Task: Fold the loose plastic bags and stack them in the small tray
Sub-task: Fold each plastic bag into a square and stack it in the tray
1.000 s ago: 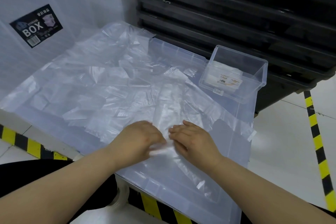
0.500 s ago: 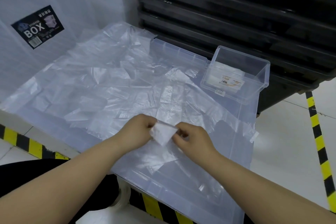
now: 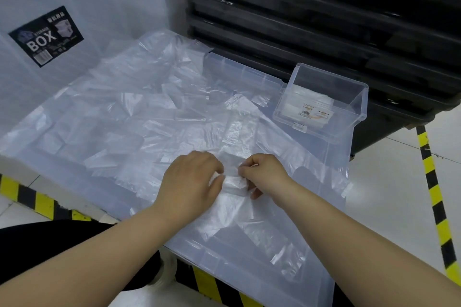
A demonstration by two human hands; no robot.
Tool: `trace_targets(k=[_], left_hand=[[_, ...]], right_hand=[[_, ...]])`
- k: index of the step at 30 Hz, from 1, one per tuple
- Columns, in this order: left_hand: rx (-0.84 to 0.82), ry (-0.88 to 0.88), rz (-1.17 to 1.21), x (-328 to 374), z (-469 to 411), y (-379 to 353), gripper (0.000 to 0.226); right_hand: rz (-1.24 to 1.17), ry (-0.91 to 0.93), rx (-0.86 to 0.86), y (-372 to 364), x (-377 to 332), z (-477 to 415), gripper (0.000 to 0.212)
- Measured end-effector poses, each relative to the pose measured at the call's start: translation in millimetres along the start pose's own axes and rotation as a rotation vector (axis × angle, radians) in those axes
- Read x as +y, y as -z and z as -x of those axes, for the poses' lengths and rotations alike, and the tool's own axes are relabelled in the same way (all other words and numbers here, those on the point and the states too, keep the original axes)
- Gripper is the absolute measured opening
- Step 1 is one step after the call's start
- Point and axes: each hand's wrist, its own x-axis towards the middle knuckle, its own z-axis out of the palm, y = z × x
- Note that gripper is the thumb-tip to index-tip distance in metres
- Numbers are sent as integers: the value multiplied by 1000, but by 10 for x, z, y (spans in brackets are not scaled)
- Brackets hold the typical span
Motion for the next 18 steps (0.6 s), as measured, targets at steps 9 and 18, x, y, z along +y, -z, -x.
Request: trace_targets(k=[9, 18], left_hand=[[-357, -181, -294, -84, 251, -248, 61], [-355, -189, -304, -50, 224, -234, 56]], right_hand=[[-53, -49, -45, 46, -29, 39, 16], [586, 124, 145, 63, -30, 27, 18]])
